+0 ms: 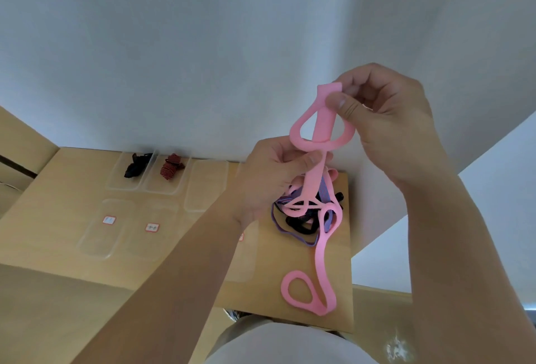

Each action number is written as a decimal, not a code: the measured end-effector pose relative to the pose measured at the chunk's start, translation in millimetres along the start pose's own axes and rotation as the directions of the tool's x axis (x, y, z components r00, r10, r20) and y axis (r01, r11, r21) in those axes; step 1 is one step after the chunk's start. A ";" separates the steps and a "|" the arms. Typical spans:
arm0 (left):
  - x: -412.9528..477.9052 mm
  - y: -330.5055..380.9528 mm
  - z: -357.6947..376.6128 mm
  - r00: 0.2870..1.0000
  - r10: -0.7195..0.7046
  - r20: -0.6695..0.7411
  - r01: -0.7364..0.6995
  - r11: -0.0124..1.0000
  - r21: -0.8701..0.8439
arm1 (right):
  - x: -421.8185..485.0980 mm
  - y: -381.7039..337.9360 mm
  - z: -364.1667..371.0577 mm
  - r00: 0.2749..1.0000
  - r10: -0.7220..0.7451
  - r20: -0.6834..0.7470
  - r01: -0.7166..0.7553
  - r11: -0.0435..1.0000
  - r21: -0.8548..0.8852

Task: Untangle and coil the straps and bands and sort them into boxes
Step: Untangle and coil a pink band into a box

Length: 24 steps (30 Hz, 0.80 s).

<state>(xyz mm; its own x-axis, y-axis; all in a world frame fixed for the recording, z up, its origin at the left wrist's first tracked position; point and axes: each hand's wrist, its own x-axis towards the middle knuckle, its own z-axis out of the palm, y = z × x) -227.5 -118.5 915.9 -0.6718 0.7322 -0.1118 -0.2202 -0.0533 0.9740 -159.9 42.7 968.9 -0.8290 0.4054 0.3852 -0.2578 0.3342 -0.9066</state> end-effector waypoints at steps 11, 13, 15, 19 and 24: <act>8.9 2.0 20.6 0.989 -0.106 -0.100 0.105 0.994 -0.022 | -34.6 -3.2 -25.4 0.991 -0.123 0.059 0.133 0.966 -0.220; 12.9 5.0 24.7 0.986 -0.121 -0.118 0.118 0.992 -0.033 | -45.3 2.3 -29.3 0.990 -0.126 0.068 0.140 0.950 -0.279; 15.8 8.9 28.3 0.983 -0.139 -0.122 0.132 0.989 -0.059 | -54.3 10.6 -30.8 0.989 -0.108 0.103 0.136 0.931 -0.338; 19.3 18.7 29.3 0.979 -0.192 -0.066 0.182 0.975 -0.130 | -64.4 26.6 -32.5 0.985 -0.097 0.145 0.151 0.889 -0.432; 17.8 25.5 25.3 0.980 -0.199 0.006 0.199 0.975 -0.094 | -65.5 35.0 -32.0 0.986 -0.090 0.143 0.148 0.867 -0.476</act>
<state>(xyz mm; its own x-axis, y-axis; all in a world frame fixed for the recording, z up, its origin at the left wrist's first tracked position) -227.2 -89.6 943.8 -0.6104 0.7321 -0.3026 -0.4152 0.0296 0.9092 -98.7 55.1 917.5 -0.8647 0.2479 0.4368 -0.1101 0.7549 -0.6465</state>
